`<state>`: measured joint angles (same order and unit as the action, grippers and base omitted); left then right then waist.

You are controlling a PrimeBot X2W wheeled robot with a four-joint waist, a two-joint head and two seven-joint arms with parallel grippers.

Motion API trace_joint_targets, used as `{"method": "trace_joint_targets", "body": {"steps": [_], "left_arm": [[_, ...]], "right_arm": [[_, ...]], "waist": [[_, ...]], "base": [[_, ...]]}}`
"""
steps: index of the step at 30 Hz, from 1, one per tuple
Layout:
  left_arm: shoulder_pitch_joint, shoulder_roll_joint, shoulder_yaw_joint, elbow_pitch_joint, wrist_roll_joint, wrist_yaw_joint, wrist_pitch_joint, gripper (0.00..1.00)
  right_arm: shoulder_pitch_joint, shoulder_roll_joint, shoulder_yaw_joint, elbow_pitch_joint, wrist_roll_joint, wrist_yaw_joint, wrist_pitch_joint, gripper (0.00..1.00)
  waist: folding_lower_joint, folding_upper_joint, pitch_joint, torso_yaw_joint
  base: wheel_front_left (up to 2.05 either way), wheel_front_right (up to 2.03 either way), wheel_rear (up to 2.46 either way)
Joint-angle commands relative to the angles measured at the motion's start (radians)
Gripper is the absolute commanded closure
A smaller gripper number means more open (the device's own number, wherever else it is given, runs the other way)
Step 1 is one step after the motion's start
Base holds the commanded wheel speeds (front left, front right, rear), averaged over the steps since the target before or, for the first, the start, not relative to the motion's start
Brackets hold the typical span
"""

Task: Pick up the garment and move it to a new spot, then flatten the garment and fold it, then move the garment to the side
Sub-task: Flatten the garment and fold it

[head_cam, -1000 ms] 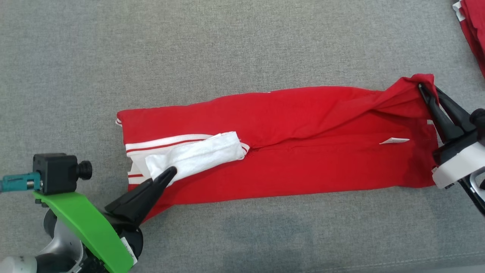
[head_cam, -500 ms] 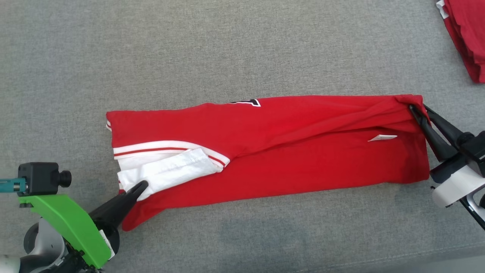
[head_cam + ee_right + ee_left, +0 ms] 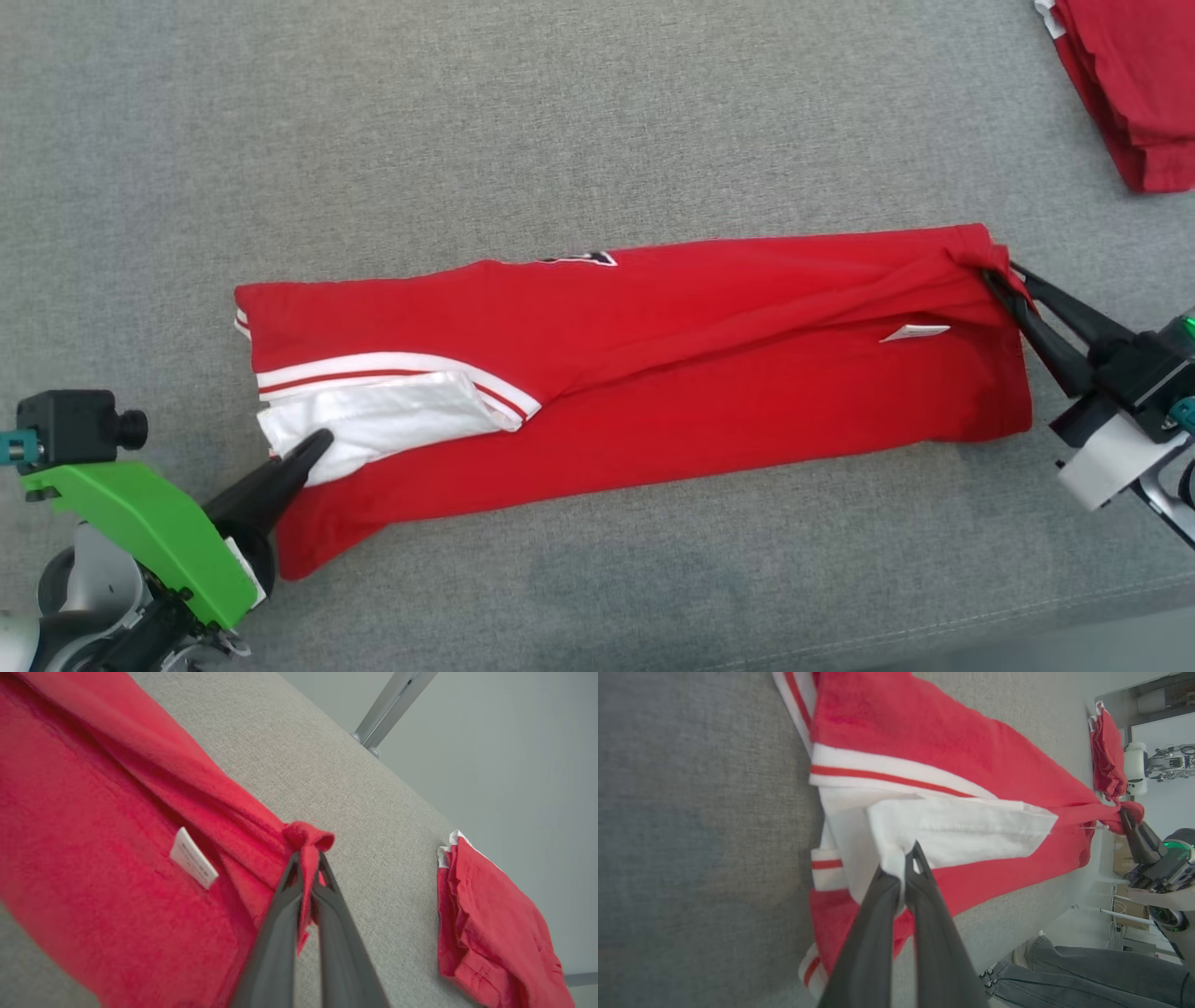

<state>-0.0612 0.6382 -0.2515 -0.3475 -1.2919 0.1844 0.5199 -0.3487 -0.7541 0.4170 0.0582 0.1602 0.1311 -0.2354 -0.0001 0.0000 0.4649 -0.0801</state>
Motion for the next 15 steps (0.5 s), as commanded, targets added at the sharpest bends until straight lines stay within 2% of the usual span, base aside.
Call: {"method": "trace_joint_targets", "body": {"steps": [1,2,8,11,12,15], "left_arm": [[-0.018,-0.003,0.007,0.002,0.017,0.002,-0.009,0.27],[-0.021,-0.007,0.01,0.004,0.02,0.004,-0.015,0.0],[-0.053,-0.014,0.019,0.015,0.037,0.02,-0.037,0.0],[-0.067,-0.013,0.024,0.009,0.058,0.026,-0.054,0.0],[-0.077,0.003,0.032,0.009,0.095,0.032,-0.073,0.0],[-0.1,0.027,0.046,0.014,0.171,0.038,-0.123,0.0]], "right_arm": [[0.017,-0.007,0.002,0.006,-0.011,-0.001,-0.007,0.0],[0.023,-0.01,0.006,0.005,-0.016,-0.001,-0.009,0.0],[0.078,-0.024,-0.007,-0.012,-0.025,-0.001,-0.016,0.0],[0.11,-0.014,-0.042,-0.019,0.016,-0.001,-0.017,0.0],[0.134,0.015,-0.091,-0.025,0.081,-0.001,-0.019,0.0],[0.164,0.06,-0.153,-0.034,0.213,-0.001,-0.001,0.0]], "waist": [[0.0001,0.0,-0.002,-0.007],[0.0001,0.0,-0.003,-0.01],[0.0001,0.0,-0.006,-0.027],[0.0001,0.0,-0.006,-0.033],[0.0001,0.0,-0.005,-0.035],[0.0001,0.0,0.0,-0.034]], "base": [[0.0,0.0,0.0],[0.0,0.0,0.0],[0.0,0.0,0.0],[0.0,0.0,0.0],[0.0,0.0,0.0],[0.0,0.0,0.0]]}}
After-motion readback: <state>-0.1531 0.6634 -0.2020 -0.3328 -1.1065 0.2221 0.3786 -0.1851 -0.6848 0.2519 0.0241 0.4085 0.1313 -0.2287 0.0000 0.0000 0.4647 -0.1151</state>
